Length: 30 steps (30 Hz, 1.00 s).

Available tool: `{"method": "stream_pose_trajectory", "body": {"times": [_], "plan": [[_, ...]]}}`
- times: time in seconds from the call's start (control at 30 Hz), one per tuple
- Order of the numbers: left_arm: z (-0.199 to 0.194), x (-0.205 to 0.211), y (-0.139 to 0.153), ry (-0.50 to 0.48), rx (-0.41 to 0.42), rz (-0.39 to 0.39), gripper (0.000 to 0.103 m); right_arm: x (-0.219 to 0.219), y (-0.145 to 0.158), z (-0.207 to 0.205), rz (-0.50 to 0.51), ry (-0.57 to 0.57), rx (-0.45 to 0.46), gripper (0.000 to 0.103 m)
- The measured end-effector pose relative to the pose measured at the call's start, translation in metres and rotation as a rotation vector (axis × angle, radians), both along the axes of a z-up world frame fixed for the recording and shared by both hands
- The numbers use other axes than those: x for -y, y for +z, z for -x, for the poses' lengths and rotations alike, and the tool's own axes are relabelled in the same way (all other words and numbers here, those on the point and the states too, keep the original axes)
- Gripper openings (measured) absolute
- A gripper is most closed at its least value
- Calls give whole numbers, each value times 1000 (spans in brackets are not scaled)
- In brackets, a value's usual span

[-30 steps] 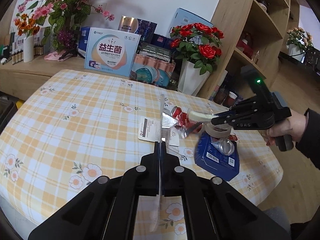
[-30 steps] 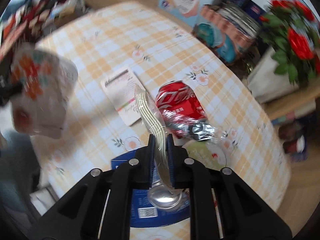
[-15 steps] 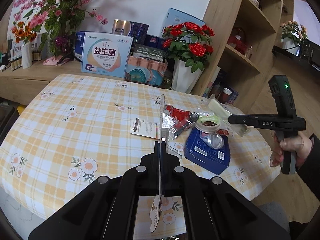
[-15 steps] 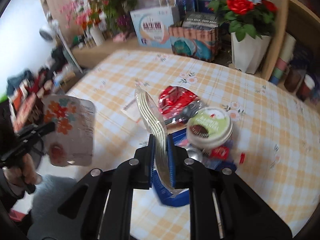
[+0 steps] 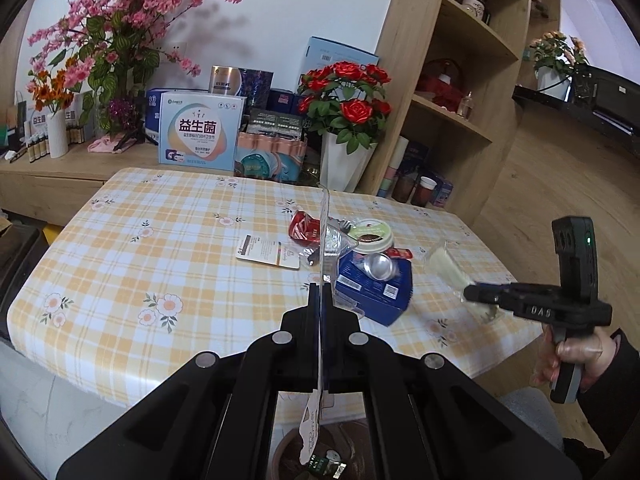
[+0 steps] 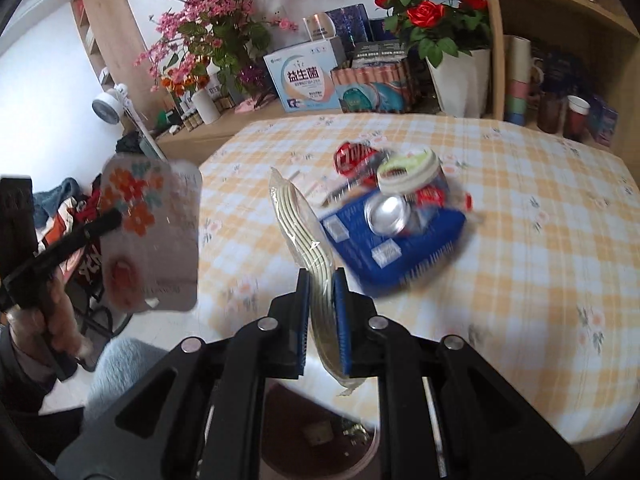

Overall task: Collect trash
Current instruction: 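Carry both items to the brown bin and open the right tool while the left tool holds the sheet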

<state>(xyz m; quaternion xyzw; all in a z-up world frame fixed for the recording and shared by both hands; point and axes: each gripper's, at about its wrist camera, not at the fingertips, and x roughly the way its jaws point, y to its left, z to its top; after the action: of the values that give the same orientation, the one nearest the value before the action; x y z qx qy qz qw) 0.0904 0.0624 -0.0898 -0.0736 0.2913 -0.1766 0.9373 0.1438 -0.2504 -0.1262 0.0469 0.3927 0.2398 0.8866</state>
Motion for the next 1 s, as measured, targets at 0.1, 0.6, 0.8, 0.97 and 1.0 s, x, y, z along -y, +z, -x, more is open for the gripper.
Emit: {"method": "stream_pose_trajectory", "body": {"times": [0.1, 0.6, 0.8, 0.97, 1.0], "plan": [[21, 4, 5, 4, 3, 16, 1, 6, -8, 27, -21, -3, -10, 16], [77, -1, 8, 41, 2, 52, 1, -10, -44, 96, -4, 55, -109, 16], [84, -5, 5, 50, -3, 63, 1, -20, -58, 102, 22, 80, -147, 16], [82, -5, 1, 46, -16, 67, 1, -29, -73, 102, 32, 106, -195, 16], [82, -5, 0, 45, -18, 66, 1, -31, -76, 101, 36, 109, -202, 16]]}}
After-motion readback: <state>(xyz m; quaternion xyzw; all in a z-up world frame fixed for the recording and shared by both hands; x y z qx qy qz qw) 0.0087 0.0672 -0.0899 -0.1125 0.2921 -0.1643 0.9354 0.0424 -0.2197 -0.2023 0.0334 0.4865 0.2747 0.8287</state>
